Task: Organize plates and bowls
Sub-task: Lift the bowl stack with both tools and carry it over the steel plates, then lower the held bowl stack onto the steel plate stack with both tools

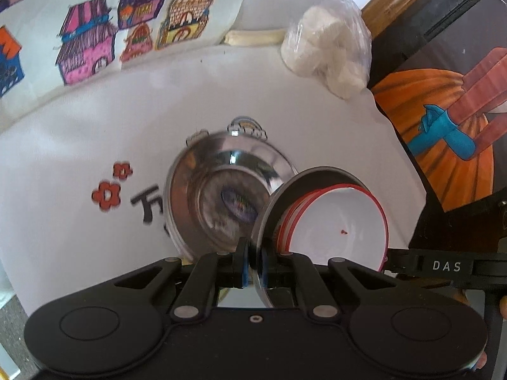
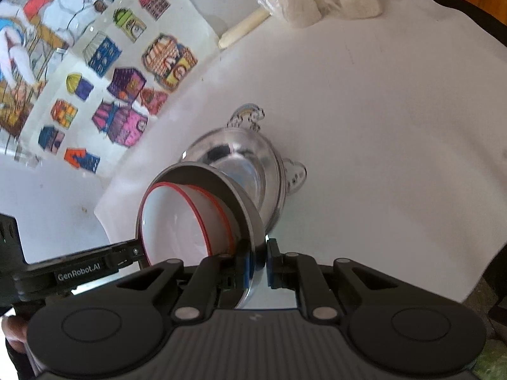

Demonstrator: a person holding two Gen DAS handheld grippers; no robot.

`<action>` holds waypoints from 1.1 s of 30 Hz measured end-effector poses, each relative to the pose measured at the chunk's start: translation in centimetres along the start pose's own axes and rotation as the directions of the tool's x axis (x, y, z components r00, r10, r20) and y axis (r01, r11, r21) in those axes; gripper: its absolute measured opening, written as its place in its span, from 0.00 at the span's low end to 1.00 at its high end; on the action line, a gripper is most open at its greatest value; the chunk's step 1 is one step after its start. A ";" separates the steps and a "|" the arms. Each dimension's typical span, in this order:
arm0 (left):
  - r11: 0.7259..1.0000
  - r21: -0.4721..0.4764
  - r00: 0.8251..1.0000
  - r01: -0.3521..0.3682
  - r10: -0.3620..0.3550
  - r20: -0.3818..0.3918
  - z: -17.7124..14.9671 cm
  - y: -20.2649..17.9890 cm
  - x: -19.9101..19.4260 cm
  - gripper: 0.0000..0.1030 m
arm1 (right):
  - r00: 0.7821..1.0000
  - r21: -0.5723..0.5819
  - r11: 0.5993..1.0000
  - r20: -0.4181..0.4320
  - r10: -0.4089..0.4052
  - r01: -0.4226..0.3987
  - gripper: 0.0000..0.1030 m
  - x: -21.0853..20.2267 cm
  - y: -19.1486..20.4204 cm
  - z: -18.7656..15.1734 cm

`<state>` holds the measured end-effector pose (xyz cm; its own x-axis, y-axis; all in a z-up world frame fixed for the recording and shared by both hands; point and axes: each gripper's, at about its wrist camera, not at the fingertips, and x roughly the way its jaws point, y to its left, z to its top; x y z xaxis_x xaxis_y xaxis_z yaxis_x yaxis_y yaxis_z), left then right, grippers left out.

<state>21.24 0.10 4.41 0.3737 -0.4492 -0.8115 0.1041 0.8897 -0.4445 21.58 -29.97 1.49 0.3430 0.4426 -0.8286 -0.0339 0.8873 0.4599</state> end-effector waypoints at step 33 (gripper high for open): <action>0.995 -0.089 0.999 -0.035 0.033 -0.024 5.5 4.5 4.1 0.06 | 0.998 0.015 1.000 -0.058 -0.007 0.008 0.12 7.0 0.9 5.4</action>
<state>28.27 2.70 1.13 0.3549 -0.4215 -0.8345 0.0084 0.8940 -0.4480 29.02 -26.75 -2.12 0.2882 0.4428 -0.8490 -0.0167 0.8888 0.4579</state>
